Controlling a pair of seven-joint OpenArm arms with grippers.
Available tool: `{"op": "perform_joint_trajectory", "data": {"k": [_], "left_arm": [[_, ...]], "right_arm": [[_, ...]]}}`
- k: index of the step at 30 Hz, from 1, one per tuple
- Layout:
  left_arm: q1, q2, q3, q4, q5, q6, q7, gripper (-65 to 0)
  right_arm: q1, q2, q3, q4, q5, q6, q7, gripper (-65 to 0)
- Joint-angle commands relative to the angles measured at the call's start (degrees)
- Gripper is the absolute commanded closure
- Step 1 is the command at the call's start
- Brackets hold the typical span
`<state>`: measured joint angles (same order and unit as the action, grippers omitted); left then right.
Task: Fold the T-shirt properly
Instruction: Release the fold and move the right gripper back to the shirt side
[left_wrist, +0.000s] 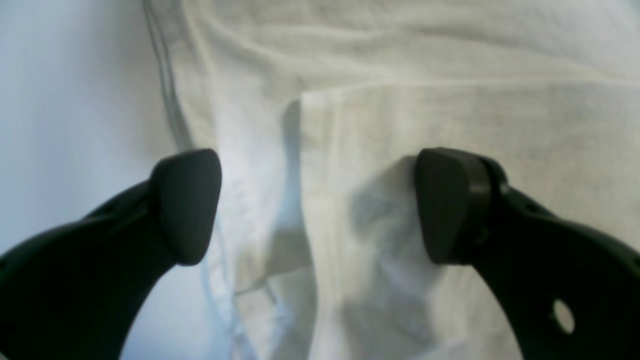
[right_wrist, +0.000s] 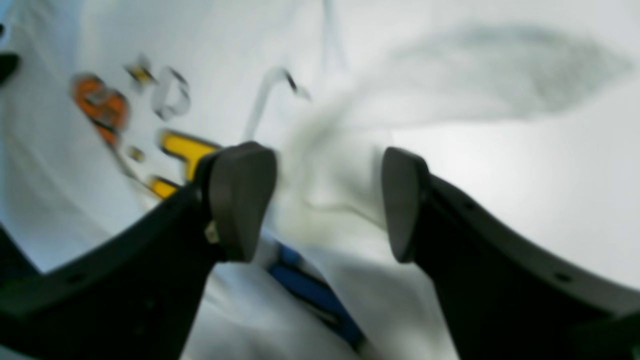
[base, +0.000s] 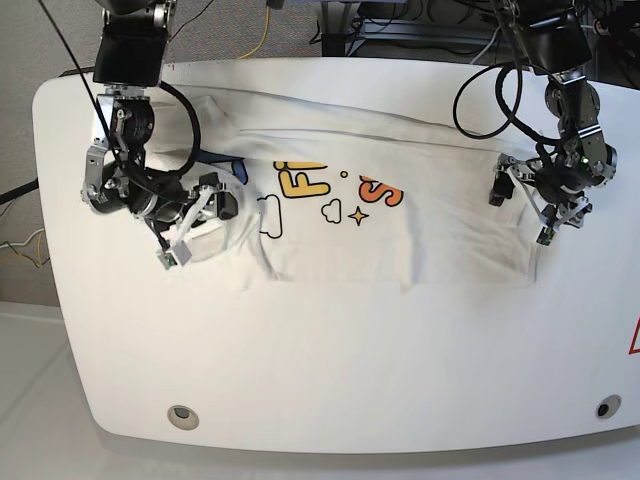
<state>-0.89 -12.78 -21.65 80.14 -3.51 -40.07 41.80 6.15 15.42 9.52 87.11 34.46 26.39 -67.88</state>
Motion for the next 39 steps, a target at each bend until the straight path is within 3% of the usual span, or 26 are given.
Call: {"op": "perform_joint_trajectory", "data": {"k": [1, 4, 10, 14, 16, 22, 26, 28, 32, 39], "left_arm": [[-1.7, -0.9, 0.1, -2.1, -0.2, 0.1, -2.1, -57.7], [-2.8, -1.6, 1.4, -5.2, 0.1, 0.1, -3.0, -57.2], [-3.2, -1.6, 1.7, -6.2, 0.3, 0.1, -2.8, -57.1], [-2.8, -1.4, 1.4, -4.9, 0.6, 0.1, -1.9, -56.8], [-2.3, -1.4, 1.6, -3.7, 1.0, 0.1, -1.5, -56.2], [-2.2, -1.4, 1.8, -2.5, 0.9, 0.1, -1.2, -56.1], [-1.9, -1.4, 2.1, -1.4, 0.8, 0.1, -0.9, -56.3], [-1.6, -1.5, 1.9, -0.4, 0.4, 0.1, -0.2, -56.4], [-1.5, -1.5, 2.0, 0.0, 0.4, 0.1, -0.1, -56.5], [-1.1, -1.8, 1.6, -0.4, -0.7, 0.1, -0.2, -56.8]], "right_arm": [[0.3, 1.5, -1.8, 0.5, 0.8, 0.5, 2.4, -35.5], [-1.7, 1.9, -5.8, -0.2, 1.7, 0.6, 1.4, -34.9], [-2.0, 2.4, -6.6, -0.5, 1.6, 0.6, 0.6, -35.7], [-1.2, 2.6, -5.4, -0.1, 3.0, 0.7, -1.4, -38.4], [0.4, 3.0, -5.2, 0.2, 7.1, 0.9, -4.6, -42.2], [4.8, 2.4, 0.6, -0.1, 9.5, 0.9, -4.4, -43.5], [6.0, 1.6, 10.7, 0.0, 5.7, 0.5, -1.5, -39.4], [5.4, 0.5, 21.8, -1.1, -4.3, 0.5, 2.7, -34.2], [4.9, 0.6, 22.9, -3.0, -6.0, 0.7, 4.5, -33.9], [2.8, -0.2, 18.5, -3.8, -4.2, 1.2, 5.0, -35.5]]}}
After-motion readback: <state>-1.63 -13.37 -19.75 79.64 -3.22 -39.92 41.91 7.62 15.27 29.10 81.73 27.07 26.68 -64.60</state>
